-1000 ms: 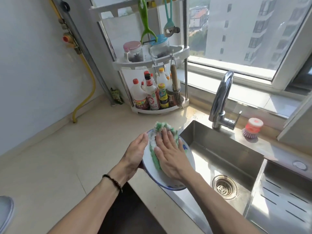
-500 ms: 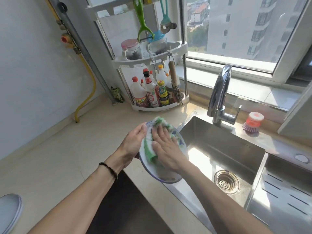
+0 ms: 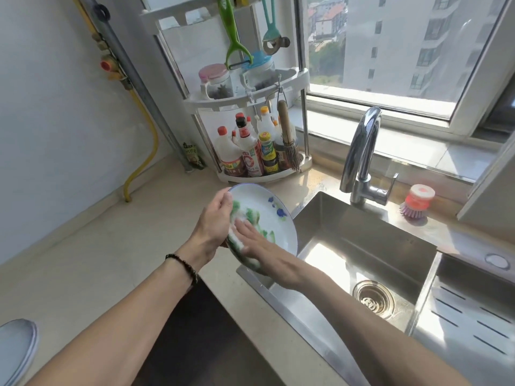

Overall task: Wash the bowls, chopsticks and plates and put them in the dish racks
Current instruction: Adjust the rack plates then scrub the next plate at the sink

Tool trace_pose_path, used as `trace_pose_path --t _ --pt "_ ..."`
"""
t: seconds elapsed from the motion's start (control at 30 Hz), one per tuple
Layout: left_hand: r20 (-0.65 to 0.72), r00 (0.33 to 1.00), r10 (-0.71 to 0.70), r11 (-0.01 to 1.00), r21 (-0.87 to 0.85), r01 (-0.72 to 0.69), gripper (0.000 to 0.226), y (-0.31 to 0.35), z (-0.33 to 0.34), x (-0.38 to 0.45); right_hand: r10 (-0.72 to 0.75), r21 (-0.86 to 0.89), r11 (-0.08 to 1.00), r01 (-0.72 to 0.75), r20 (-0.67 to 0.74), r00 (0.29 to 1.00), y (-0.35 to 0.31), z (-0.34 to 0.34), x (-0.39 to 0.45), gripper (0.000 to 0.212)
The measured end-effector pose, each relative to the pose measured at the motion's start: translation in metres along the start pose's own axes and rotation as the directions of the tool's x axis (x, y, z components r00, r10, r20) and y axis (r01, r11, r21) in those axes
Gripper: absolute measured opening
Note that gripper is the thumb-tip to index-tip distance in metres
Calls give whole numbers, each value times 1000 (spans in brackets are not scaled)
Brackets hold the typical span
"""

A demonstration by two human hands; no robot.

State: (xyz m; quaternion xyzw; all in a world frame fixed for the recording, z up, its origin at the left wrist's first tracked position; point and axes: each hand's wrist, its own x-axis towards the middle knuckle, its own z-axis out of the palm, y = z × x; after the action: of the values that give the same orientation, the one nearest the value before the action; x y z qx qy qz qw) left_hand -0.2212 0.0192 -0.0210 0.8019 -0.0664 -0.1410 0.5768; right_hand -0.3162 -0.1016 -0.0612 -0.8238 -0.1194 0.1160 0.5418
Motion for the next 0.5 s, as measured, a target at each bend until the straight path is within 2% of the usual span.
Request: trace_pose_path --t 0.1,0.17,0.27,0.33,0.4,0.5 --pt "-127 990 56 998 29 -53 29 -2 7 -6 111 -158 981 -108 9 994 9 -10 -3 69" --pt "-239 967 82 996 56 -70 32 -1 15 -8 63 -235 970 -65 -17 998 5 -1 -2 87" --pt "-222 972 81 997 36 -75 28 -3 16 -7 -18 -383 924 7 -26 999 12 0 -7 100" --pt "-193 976 106 993 70 -94 27 -3 16 -9 50 -492 867 -74 -61 997 27 -8 -9 102" --pt "-254 959 126 989 103 -103 32 -3 18 -10 67 -461 882 -98 -82 994 23 -1 -8 101" --pt "-265 956 128 990 84 -109 35 -5 18 -8 -72 -317 947 46 -69 995 10 14 -7 100"
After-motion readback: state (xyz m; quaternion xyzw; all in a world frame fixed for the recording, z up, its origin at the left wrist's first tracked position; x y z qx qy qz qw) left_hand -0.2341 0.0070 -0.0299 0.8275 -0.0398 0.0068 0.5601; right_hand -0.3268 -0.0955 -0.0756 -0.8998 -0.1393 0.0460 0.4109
